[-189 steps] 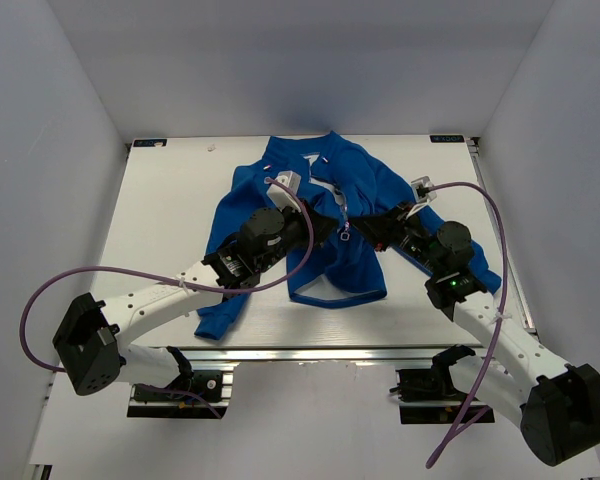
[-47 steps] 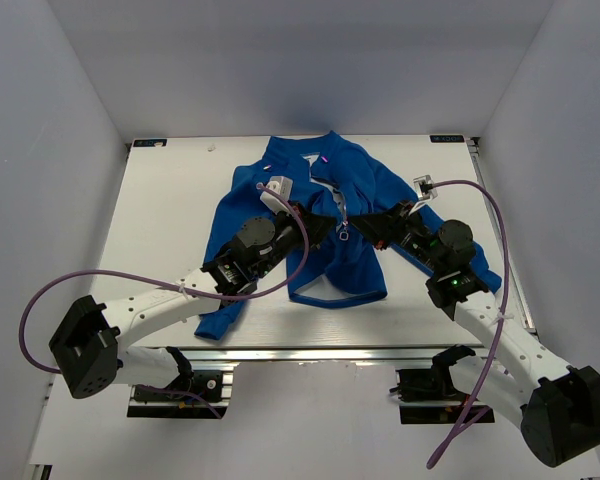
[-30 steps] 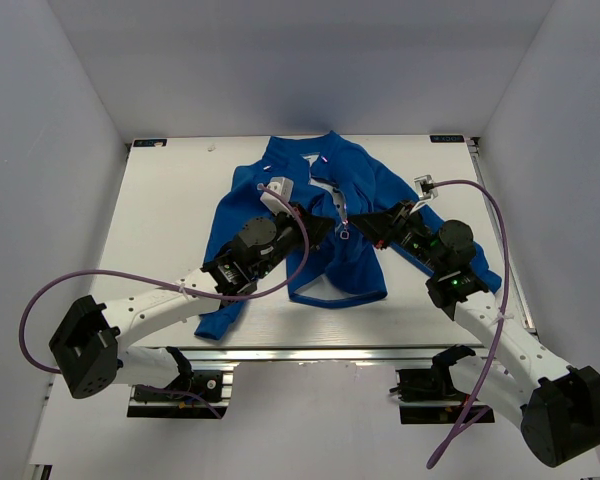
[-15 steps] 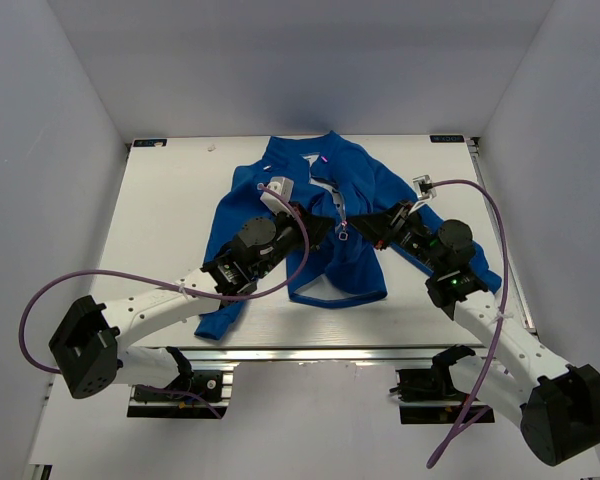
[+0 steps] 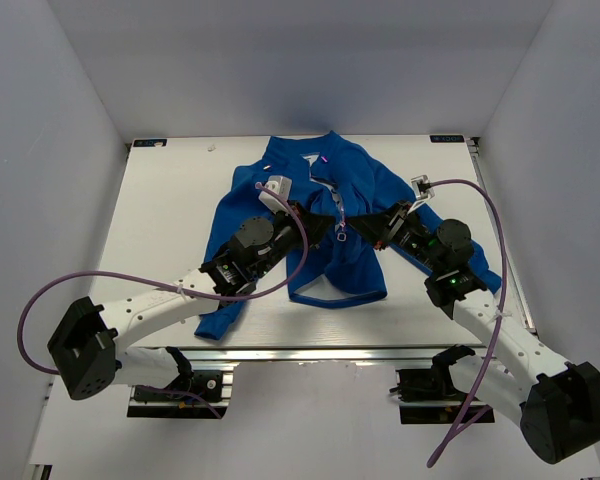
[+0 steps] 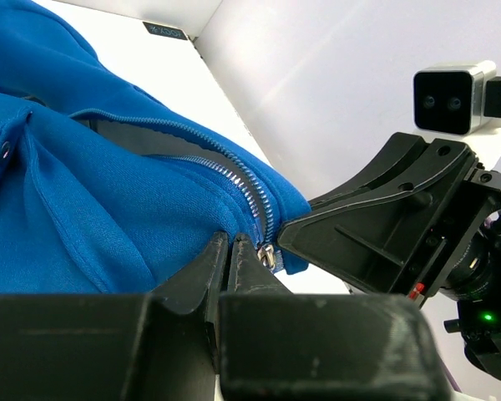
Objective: Zip up the jacket
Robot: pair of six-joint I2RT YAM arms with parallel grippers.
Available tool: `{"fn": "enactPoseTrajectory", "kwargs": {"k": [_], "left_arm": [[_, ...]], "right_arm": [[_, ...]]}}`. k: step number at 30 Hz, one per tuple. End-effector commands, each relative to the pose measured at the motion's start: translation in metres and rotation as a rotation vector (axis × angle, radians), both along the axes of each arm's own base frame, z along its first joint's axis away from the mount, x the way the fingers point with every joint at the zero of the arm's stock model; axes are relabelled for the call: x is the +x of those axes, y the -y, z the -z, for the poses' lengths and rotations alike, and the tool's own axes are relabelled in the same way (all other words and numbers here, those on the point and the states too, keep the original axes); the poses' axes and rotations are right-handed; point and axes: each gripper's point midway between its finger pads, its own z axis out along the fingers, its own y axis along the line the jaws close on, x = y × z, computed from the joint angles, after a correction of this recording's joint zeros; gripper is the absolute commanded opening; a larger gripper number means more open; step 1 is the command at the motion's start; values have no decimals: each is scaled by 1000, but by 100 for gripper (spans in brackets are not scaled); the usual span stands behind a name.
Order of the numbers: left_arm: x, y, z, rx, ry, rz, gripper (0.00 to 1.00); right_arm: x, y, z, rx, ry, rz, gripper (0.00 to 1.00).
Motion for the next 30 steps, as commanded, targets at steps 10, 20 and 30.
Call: {"fn": "enactPoseTrajectory", "kwargs": {"k": [10, 20, 30], "left_arm": [[-6, -1, -27, -65, 34, 24, 0], [-12, 0, -29, -74, 44, 56, 0], [-16, 2, -24, -64, 32, 79, 0]], "right_arm": [[-7, 0, -49, 88, 136, -11, 0], [-2, -1, -51, 112, 131, -2, 0], [-2, 0, -56, 115, 152, -3, 0]]}}
